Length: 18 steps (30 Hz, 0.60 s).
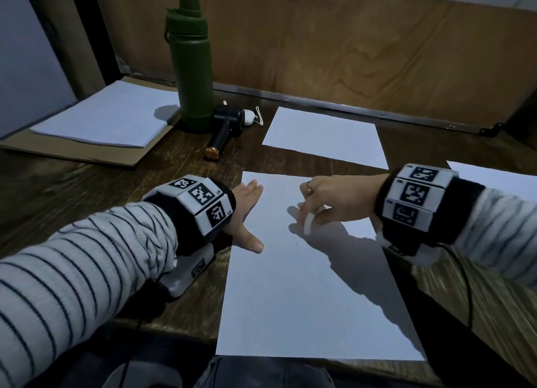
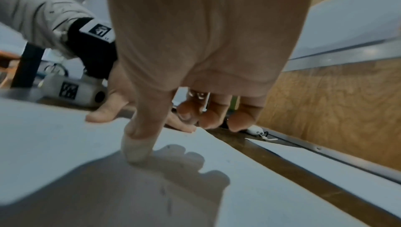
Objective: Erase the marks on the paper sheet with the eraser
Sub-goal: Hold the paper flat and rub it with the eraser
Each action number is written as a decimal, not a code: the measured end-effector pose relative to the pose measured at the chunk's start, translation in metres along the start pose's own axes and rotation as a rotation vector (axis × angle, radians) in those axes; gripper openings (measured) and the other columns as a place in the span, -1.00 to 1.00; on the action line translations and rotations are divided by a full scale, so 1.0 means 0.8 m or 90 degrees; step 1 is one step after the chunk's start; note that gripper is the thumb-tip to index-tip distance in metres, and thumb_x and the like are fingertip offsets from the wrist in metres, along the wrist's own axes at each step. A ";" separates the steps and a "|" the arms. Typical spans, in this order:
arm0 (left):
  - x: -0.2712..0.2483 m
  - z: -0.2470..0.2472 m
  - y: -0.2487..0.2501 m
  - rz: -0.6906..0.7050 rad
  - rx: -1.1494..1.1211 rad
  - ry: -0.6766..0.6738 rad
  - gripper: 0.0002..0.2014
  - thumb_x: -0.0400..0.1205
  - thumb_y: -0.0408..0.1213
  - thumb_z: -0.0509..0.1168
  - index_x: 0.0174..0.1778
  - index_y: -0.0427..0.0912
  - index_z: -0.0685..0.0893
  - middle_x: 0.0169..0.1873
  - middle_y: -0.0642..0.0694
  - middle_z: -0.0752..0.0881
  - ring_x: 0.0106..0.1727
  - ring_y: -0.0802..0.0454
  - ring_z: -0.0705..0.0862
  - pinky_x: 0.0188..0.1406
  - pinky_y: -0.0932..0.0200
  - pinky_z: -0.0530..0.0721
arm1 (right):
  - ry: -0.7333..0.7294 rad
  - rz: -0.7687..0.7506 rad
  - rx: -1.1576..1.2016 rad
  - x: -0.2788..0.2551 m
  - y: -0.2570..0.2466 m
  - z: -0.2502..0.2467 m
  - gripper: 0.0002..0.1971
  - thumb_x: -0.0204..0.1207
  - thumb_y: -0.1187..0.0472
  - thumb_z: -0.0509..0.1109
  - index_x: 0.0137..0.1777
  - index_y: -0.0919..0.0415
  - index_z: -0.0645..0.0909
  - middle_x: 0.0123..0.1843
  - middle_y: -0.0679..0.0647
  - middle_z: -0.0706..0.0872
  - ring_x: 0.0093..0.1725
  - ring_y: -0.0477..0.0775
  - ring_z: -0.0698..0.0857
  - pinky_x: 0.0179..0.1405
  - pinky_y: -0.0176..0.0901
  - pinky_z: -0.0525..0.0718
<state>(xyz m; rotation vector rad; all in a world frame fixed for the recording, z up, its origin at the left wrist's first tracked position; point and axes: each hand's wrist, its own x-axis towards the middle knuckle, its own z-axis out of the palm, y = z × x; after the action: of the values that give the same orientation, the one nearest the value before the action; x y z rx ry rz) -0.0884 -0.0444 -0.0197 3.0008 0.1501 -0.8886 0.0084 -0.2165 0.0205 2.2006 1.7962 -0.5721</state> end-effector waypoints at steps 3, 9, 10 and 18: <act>-0.001 0.001 0.001 -0.002 0.000 0.002 0.19 0.42 0.30 0.33 0.63 -0.19 -0.37 0.64 -0.10 -0.35 0.68 -0.05 -0.25 0.61 -0.09 -0.04 | -0.015 -0.017 -0.005 0.030 -0.008 -0.014 -0.76 0.56 0.20 0.34 0.19 0.18 0.69 -0.18 0.00 0.35 0.01 -0.01 0.38 -0.04 -0.34 0.40; -0.014 -0.008 0.008 0.038 -0.055 0.051 -0.02 0.46 0.13 0.41 0.66 -0.04 -0.04 0.63 -0.05 0.04 0.60 -0.06 0.19 0.39 0.19 0.32 | 0.103 -0.045 0.014 0.078 -0.031 -0.027 -0.70 0.54 0.13 0.37 0.20 0.24 0.67 -0.29 -0.04 0.39 -0.04 0.05 0.45 -0.08 -0.17 0.38; -0.015 -0.008 0.007 0.031 -0.054 0.052 -0.01 0.46 0.14 0.40 0.66 -0.04 -0.06 0.63 -0.05 0.03 0.60 -0.06 0.18 0.38 0.20 0.32 | 0.129 -0.050 0.030 0.076 -0.031 -0.021 -0.71 0.55 0.16 0.36 0.22 0.22 0.68 -0.29 -0.07 0.38 -0.05 0.01 0.44 -0.10 -0.25 0.33; -0.009 -0.002 0.007 0.011 0.006 0.008 0.17 0.40 0.29 0.36 0.64 -0.10 -0.30 0.67 -0.07 -0.22 0.68 -0.16 -0.13 0.56 -0.17 0.12 | 0.103 -0.012 0.052 0.051 -0.020 -0.008 -0.76 0.56 0.15 0.32 0.15 0.21 0.69 -0.19 -0.02 0.64 -0.17 -0.05 0.52 -0.10 -0.28 0.53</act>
<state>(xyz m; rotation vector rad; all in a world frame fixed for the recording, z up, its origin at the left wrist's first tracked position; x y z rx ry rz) -0.0930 -0.0507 -0.0147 3.0118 0.1212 -0.8710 0.0005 -0.1749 0.0090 2.3474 1.9048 -0.4919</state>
